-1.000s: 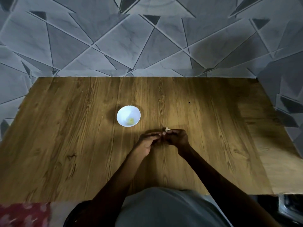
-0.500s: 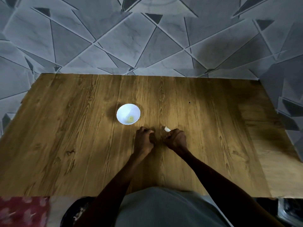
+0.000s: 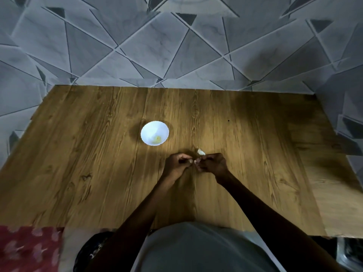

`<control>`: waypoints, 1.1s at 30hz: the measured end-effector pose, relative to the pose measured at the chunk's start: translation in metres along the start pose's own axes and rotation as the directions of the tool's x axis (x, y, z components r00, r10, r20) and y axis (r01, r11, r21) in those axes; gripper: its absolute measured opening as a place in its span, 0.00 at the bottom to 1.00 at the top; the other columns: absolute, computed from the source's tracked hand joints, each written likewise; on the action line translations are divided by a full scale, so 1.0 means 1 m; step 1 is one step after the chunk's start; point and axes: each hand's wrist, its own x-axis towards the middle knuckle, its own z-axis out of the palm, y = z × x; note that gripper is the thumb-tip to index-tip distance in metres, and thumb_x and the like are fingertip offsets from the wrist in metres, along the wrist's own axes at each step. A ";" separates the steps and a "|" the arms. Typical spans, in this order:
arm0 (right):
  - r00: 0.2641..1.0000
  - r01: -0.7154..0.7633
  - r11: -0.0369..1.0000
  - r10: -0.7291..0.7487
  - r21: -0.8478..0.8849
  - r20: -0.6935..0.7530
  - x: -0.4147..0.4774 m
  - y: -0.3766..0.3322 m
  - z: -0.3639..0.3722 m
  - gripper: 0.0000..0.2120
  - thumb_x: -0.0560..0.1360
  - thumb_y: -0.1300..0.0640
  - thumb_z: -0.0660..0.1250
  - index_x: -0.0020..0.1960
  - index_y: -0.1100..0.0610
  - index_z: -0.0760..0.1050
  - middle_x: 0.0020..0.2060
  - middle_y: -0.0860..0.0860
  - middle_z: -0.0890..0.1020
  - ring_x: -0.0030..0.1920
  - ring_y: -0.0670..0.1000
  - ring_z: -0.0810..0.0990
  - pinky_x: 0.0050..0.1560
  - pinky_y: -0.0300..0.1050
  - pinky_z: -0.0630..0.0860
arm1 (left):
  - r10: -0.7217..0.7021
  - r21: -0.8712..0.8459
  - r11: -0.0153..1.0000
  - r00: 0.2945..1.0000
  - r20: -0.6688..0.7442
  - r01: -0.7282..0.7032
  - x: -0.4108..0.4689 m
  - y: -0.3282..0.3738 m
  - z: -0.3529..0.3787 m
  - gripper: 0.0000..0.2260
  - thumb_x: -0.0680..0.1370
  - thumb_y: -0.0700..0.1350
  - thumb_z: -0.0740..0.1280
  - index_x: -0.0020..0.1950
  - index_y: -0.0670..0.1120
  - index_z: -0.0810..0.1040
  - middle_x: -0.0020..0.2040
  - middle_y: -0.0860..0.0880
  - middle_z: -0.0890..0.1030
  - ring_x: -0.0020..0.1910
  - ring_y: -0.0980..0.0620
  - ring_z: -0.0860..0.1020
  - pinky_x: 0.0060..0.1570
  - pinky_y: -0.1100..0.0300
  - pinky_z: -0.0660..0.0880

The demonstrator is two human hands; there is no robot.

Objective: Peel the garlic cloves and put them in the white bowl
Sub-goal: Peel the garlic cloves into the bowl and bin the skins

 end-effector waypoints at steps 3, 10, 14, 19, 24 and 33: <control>0.996 0.018 0.964 -0.042 0.266 0.084 -0.012 -0.004 -0.003 0.07 0.74 0.68 0.69 0.50 0.72 0.78 0.40 0.59 0.85 0.35 0.53 0.86 0.34 0.46 0.83 | -0.144 -0.304 0.942 0.990 0.009 0.140 -0.005 0.004 0.005 0.03 0.75 0.38 0.72 0.45 0.45 0.84 0.39 0.47 0.84 0.38 0.52 0.81 0.39 0.62 0.79; 0.998 0.049 0.994 -0.054 0.098 0.044 -0.021 -0.014 0.002 0.09 0.72 0.69 0.73 0.50 0.72 0.80 0.41 0.60 0.85 0.35 0.49 0.84 0.34 0.40 0.81 | -0.182 -0.366 0.915 0.983 0.001 0.169 -0.016 0.013 0.002 0.02 0.77 0.41 0.71 0.46 0.43 0.83 0.35 0.50 0.84 0.33 0.58 0.80 0.38 0.65 0.78; 0.936 0.337 0.909 -0.351 -0.247 -0.012 -0.023 -0.020 0.011 0.04 0.71 0.67 0.75 0.39 0.60 0.84 0.33 0.50 0.84 0.32 0.45 0.81 0.36 0.40 0.80 | -0.257 -0.367 0.899 0.966 -0.002 0.239 -0.018 0.025 0.000 0.07 0.77 0.34 0.67 0.40 0.42 0.81 0.33 0.47 0.81 0.28 0.56 0.77 0.32 0.66 0.74; 0.801 0.548 0.663 -0.592 -0.509 0.090 -0.028 -0.026 0.015 0.07 0.70 0.67 0.72 0.41 0.55 0.83 0.37 0.47 0.84 0.38 0.44 0.82 0.38 0.37 0.78 | -0.439 -0.496 0.736 0.883 0.167 0.461 -0.011 0.032 -0.014 0.14 0.75 0.27 0.59 0.39 0.41 0.79 0.36 0.45 0.80 0.31 0.53 0.78 0.28 0.66 0.74; 0.920 0.369 0.882 -0.391 -0.294 -0.020 -0.026 -0.043 0.016 0.04 0.72 0.66 0.73 0.41 0.59 0.83 0.32 0.47 0.83 0.30 0.43 0.80 0.34 0.35 0.78 | -0.131 -0.406 0.905 0.991 0.010 0.124 -0.015 0.038 -0.020 0.09 0.76 0.30 0.65 0.40 0.42 0.79 0.35 0.44 0.81 0.32 0.53 0.76 0.32 0.65 0.74; 0.856 -0.434 0.883 0.344 0.176 0.386 -0.029 -0.069 0.009 0.06 0.78 0.68 0.64 0.44 0.63 0.78 0.33 0.52 0.80 0.33 0.47 0.78 0.36 0.39 0.77 | 0.347 0.045 0.938 0.935 -0.067 -0.345 -0.015 0.032 -0.039 0.11 0.72 0.31 0.68 0.37 0.47 0.79 0.31 0.58 0.80 0.31 0.61 0.77 0.36 0.67 0.73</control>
